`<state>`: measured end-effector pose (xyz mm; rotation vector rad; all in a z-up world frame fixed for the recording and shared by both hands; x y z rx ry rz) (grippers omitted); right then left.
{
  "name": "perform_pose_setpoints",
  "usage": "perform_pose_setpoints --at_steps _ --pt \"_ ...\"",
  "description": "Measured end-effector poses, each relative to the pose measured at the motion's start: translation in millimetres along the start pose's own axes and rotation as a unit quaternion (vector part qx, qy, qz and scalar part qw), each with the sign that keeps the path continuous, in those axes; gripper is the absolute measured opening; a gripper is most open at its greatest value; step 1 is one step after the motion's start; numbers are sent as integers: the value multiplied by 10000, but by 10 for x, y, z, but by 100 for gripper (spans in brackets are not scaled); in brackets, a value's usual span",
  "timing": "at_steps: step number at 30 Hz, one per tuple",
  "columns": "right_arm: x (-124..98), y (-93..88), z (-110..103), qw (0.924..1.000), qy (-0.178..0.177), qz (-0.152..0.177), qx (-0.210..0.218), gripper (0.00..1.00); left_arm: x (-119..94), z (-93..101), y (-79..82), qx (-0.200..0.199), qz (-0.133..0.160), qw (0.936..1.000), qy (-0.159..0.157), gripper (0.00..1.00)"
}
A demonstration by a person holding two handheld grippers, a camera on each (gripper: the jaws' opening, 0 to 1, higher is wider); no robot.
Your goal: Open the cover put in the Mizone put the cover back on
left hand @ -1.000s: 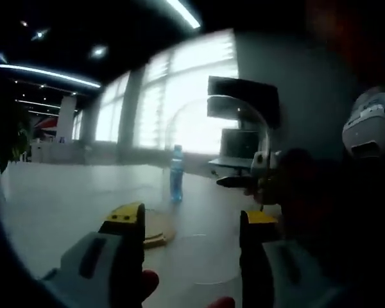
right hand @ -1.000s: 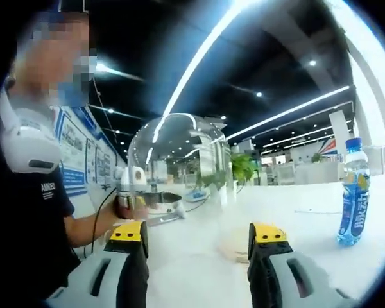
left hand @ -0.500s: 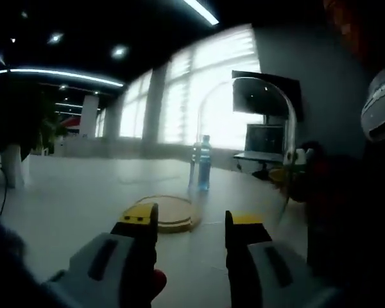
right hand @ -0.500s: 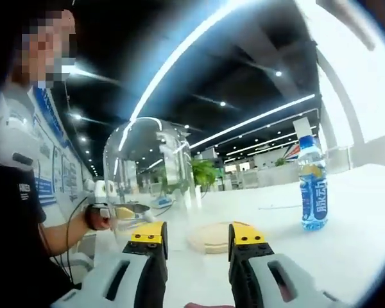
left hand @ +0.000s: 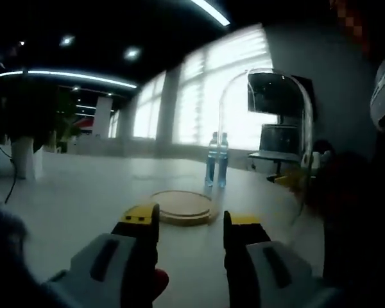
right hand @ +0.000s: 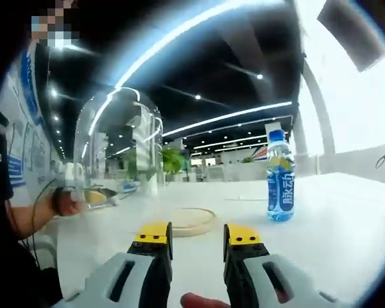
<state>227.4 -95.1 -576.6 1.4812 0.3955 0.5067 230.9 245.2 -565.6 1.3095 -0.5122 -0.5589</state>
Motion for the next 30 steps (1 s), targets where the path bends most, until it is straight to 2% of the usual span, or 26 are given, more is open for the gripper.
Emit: perform_pose_setpoints --at_steps 2,3,4,6,8,11,14,22,24,26,30 --pt "-7 29 18 10000 -52 56 2 20 0 -18 -34 -6 -9 10000 43 30" --pt "-10 52 5 9998 47 183 -54 11 -1 -29 -49 -33 4 10000 57 29" --pt "-14 46 8 9999 41 145 -55 5 -3 -34 -62 -65 15 10000 58 29" --pt "-21 70 43 9993 -201 318 9 6 -5 -39 -79 -135 48 9999 65 28" --pt "-34 70 37 9987 -165 350 317 6 -5 -35 -84 -181 93 9998 65 28" --pt "-43 71 54 9986 -192 364 323 6 -9 -41 -77 -228 169 9995 133 28" --pt "-27 71 30 9989 -177 368 224 6 -21 -41 -60 -229 263 9992 184 27" --pt "-16 43 42 9996 -141 260 -25 7 -25 -47 -85 -62 214 9992 323 26" --pt "-7 30 43 9997 -69 224 -96 4 -19 -26 -105 118 137 9993 314 27" --pt "-1 31 22 9991 16 251 -345 0 -7 -13 -125 194 50 9993 306 28" --pt "20 15 13 9984 49 199 -518 1 -7 -11 -154 242 -43 9993 286 29"
Point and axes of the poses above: the point that each gripper's makers call its tool centre point, and the gripper's own axes: x roughly forward along the fingers, z roughly to its right, y roughly out of its top, the point moved 6 cm from there along -x, roughly backward along the fingers, and after that the axes turned 6 degrees about -x, right-handed, at the moved point
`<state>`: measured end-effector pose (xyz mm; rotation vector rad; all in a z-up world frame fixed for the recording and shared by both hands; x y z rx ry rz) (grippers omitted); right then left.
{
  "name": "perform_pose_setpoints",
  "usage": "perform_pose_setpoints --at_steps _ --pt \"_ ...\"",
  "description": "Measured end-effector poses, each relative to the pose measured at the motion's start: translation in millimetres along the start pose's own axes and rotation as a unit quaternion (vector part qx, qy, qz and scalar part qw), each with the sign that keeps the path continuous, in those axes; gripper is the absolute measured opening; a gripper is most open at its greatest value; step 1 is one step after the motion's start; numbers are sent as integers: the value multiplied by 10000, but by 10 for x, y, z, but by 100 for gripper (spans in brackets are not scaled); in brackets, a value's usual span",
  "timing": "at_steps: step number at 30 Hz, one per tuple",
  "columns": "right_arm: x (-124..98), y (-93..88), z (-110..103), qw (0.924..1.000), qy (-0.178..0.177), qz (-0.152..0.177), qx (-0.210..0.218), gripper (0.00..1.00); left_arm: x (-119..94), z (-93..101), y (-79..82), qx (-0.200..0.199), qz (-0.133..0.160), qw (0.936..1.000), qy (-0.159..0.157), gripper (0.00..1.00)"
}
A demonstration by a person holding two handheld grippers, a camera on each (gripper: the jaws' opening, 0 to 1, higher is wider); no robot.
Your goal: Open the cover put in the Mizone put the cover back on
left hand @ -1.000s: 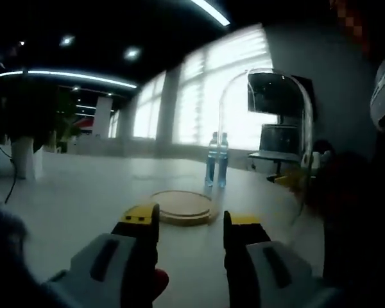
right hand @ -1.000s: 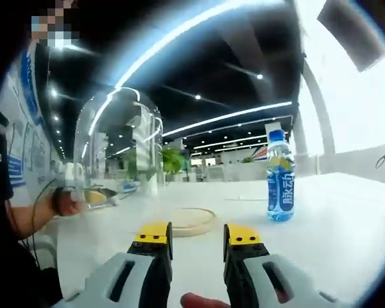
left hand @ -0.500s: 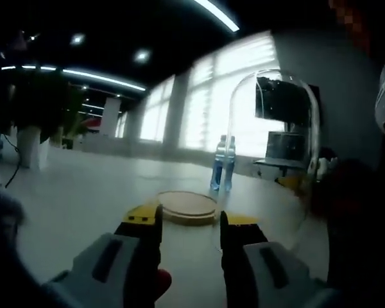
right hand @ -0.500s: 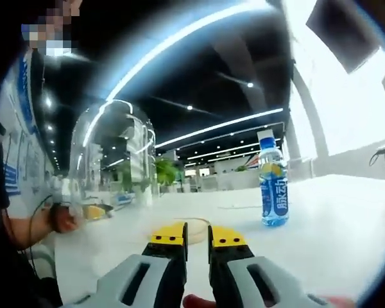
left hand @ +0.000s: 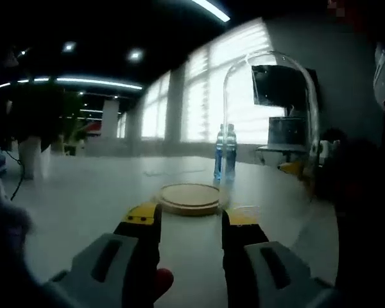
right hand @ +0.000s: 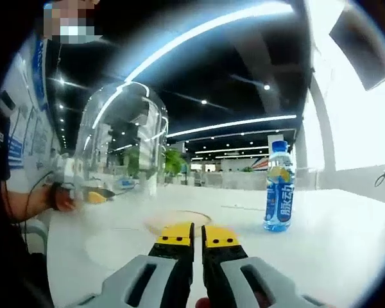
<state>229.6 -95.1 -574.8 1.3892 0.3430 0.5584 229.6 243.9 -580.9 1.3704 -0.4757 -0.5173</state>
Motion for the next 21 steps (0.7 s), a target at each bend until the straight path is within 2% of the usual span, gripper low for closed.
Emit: perform_pose_setpoints --at_steps 2,4,7,11,14,18,21 --pt "8 16 16 9997 -120 45 -185 3 2 -15 3 -32 29 10000 33 29" --pt "13 -15 18 9997 -210 -77 -109 3 3 -43 -4 -222 -12 9997 78 25" --pt "15 -39 6 9993 -229 -194 -220 2 -10 -68 -9 -312 -49 9993 182 22" --pt "18 -57 -13 9991 -203 -277 -229 3 -6 -64 -8 -392 -32 9991 178 23" --pt "17 -72 -4 9989 -240 -322 -230 3 7 -54 -21 -290 -96 9992 256 25" --pt "13 -90 1 9985 -277 -421 -227 2 30 -13 28 -243 -26 9995 183 25" --pt "14 -94 13 9980 -351 -473 -211 1 48 -65 13 -108 -48 9995 295 25"
Point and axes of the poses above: the point that each gripper's makers call its tool centre point, and the gripper's own axes: x roughly forward along the fingers, z roughly to its right, y roughly out of its top, the point moved 6 cm from there along -x, roughly backward along the fingers, and after that the axes turned 6 degrees about -x, right-handed, at the moved point
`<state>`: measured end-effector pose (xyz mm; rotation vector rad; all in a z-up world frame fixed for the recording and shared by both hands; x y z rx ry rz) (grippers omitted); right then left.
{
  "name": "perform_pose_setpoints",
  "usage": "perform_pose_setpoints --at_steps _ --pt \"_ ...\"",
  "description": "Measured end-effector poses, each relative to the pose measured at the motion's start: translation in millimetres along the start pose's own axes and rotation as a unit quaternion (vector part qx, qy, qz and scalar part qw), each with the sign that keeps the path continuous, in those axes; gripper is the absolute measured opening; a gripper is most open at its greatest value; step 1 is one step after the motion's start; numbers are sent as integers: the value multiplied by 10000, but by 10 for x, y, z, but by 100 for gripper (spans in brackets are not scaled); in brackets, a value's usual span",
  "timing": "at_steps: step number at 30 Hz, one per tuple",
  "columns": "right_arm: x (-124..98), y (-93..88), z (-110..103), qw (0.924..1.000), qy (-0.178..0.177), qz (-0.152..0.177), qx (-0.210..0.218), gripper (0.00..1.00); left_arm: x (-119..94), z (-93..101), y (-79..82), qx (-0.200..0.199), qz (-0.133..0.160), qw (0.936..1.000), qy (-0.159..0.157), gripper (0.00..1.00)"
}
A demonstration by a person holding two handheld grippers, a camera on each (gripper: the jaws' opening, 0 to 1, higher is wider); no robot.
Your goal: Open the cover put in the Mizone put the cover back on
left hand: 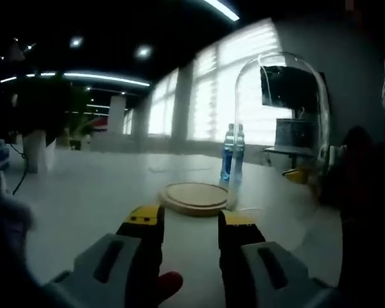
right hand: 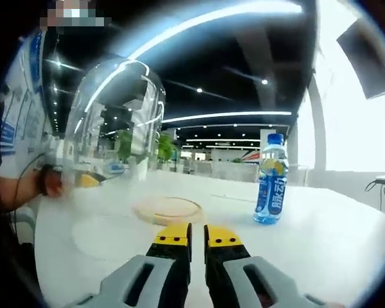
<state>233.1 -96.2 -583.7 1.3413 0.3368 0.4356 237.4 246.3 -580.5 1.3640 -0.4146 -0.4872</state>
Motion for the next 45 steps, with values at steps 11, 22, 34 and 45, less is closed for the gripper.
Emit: perform_pose_setpoints --at_steps 11,22,34,45 --pt "-19 56 100 9983 -550 168 -80 10 -47 -56 -6 -242 162 9995 -136 27" --pt "113 64 74 9984 -550 -43 91 12 -51 -39 -5 -192 178 9996 -127 26" --pt "288 348 395 9944 -1058 45 -18 14 -65 -50 6 -277 266 9989 -252 24" --pt "555 666 596 9930 -1134 156 -274 15 -73 -42 10 -416 290 9981 -357 23"
Point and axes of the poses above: the point that each gripper's makers call its tool centre point, and the gripper's own axes: x roughly forward along the fingers, z roughly to its right, y roughly out of its top, the point moved 6 cm from there along -x, roughly backward along the fingers, and after that the axes turned 6 degrees about -x, right-handed, at the moved point
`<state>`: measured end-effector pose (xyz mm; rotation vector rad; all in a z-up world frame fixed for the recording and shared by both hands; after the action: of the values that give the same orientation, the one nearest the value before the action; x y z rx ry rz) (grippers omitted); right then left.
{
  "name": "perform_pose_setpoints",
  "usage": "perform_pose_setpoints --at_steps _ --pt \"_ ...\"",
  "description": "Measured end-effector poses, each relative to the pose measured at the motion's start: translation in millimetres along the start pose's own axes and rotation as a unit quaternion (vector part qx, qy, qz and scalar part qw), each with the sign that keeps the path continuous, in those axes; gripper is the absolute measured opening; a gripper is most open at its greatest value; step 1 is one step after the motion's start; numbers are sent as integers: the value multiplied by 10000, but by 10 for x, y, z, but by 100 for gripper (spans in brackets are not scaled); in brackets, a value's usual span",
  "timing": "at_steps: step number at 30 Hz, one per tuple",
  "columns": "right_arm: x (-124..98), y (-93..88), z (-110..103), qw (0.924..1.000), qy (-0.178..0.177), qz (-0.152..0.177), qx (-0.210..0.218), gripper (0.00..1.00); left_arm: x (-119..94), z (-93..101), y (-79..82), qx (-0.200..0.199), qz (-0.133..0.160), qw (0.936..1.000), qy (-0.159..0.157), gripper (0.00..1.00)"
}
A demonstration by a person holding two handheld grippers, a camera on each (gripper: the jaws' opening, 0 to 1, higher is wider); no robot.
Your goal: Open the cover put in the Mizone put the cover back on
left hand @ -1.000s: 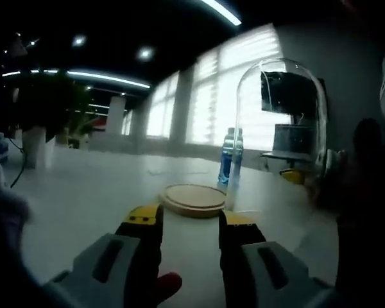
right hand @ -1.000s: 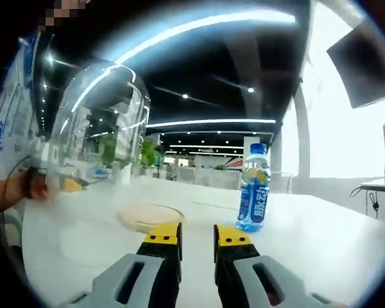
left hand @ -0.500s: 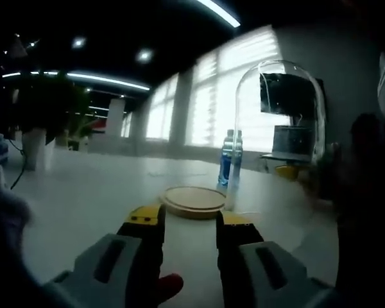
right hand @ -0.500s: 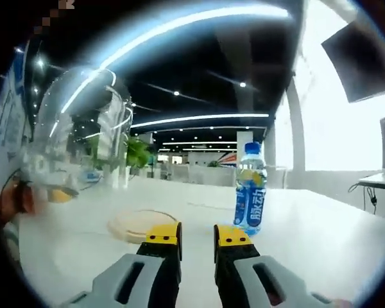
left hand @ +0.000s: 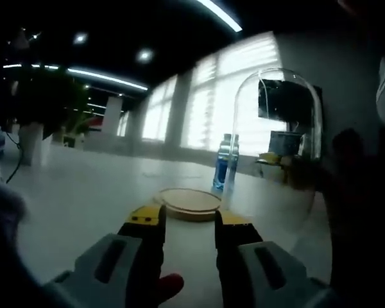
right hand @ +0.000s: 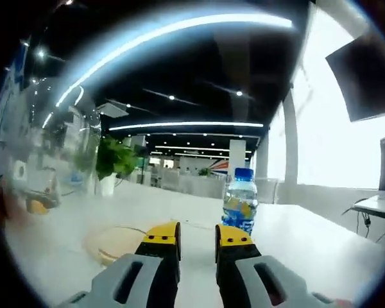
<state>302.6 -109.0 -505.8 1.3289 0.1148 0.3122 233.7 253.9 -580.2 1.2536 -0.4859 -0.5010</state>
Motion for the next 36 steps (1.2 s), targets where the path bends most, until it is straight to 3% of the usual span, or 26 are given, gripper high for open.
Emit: perform_pose_setpoints --at_steps 4,9,19,28,36 --pt "115 137 105 9998 -90 151 -50 15 2 10 -6 2 -18 10000 -31 23" --pt "330 195 266 9995 -258 103 -136 15 14 24 -37 127 -119 9998 -4 23" --pt "687 220 443 9992 -360 39 -177 17 24 55 -38 194 -163 9997 -11 22" --pt "968 196 643 9974 -651 -212 -208 18 23 53 -45 185 -205 9996 10 21" --pt "1194 199 776 9968 -687 -347 -197 18 20 63 -45 189 -218 9996 6 21"
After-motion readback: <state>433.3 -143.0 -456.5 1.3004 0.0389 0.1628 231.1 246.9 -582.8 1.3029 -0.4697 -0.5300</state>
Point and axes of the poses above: the point that each gripper's makers call its tool centre point, and the gripper's own axes: x roughly forward along the fingers, z roughly to its right, y roughly out of its top, the point moved 6 cm from there along -x, roughly backward along the fingers, and after that the axes turned 6 degrees about -x, right-handed, at the moved point
